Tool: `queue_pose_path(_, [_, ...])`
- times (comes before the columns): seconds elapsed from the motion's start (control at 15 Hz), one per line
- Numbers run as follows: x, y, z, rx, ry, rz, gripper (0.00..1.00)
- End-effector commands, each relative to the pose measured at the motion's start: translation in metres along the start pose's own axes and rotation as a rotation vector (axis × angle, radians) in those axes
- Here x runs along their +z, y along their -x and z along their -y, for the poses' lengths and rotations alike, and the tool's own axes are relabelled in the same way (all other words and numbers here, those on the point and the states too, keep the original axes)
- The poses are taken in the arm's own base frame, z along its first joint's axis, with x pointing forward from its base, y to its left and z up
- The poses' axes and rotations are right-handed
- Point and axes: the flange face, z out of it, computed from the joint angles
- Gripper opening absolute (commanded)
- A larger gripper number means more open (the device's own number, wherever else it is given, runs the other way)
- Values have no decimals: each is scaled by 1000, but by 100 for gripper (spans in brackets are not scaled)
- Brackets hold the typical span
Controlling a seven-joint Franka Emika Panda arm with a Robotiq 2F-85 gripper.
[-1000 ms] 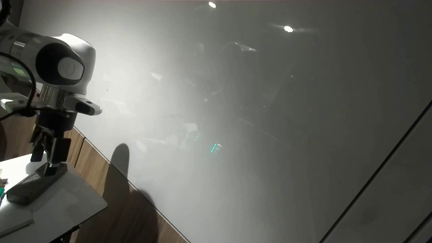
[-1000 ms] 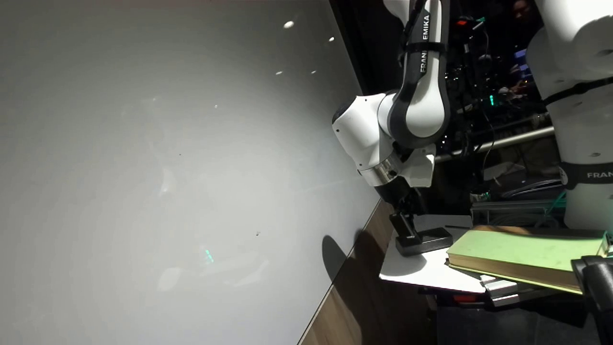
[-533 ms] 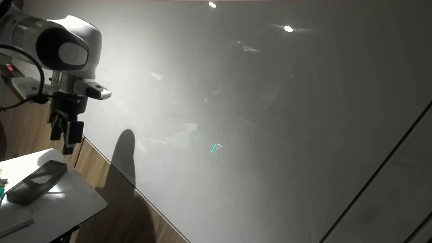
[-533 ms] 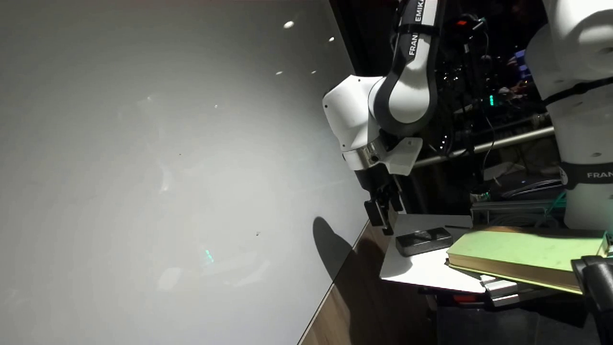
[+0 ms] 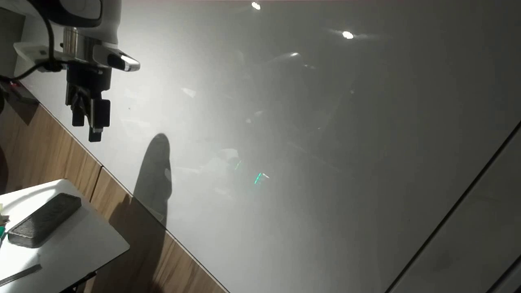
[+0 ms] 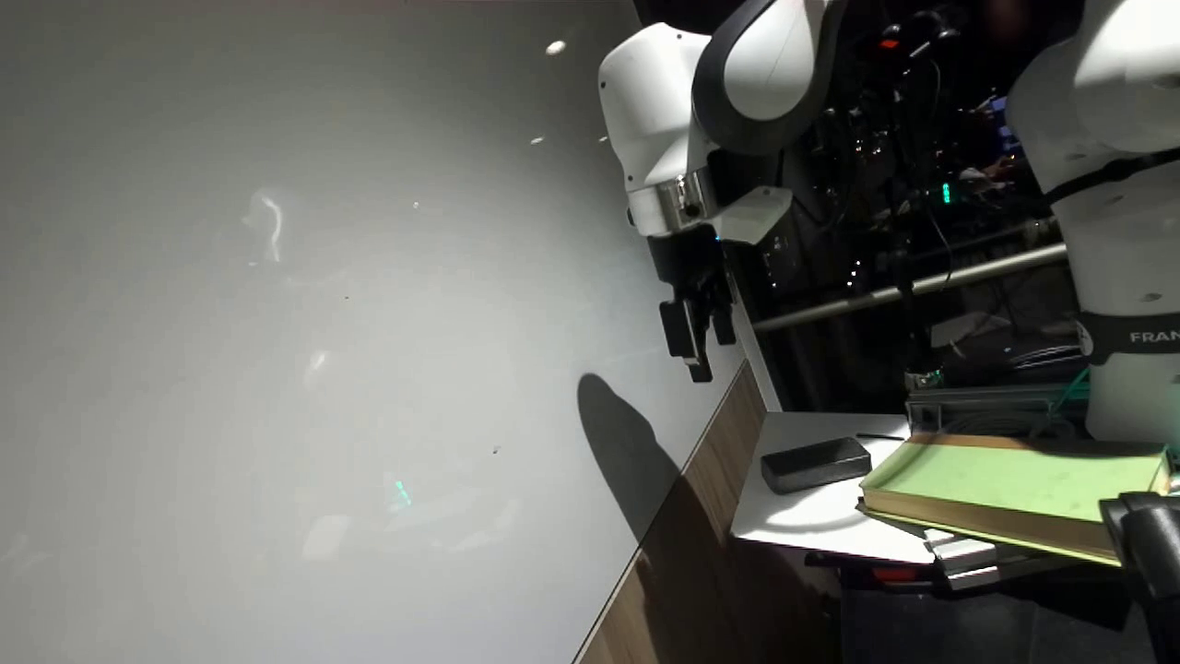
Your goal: Use the eraser from the table to wipe the whiteboard.
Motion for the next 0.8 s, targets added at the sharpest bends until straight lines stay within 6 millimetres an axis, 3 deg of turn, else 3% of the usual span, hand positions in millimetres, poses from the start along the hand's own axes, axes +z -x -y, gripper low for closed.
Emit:
queue_pose_path(0.0, [-44,-3,-4,-3,-30,4,100])
queue_pose_path(0.07, [-53,-4,-4,2,-33,2,100])
queue_pose_path(0.13, [-34,-4,-2,5,-11,-5,100])
queue_pose_path(0.33, [-50,-5,-4,9,-17,-12,100])
queue_pose_path(0.73, [-50,-5,-4,9,-17,-12,100])
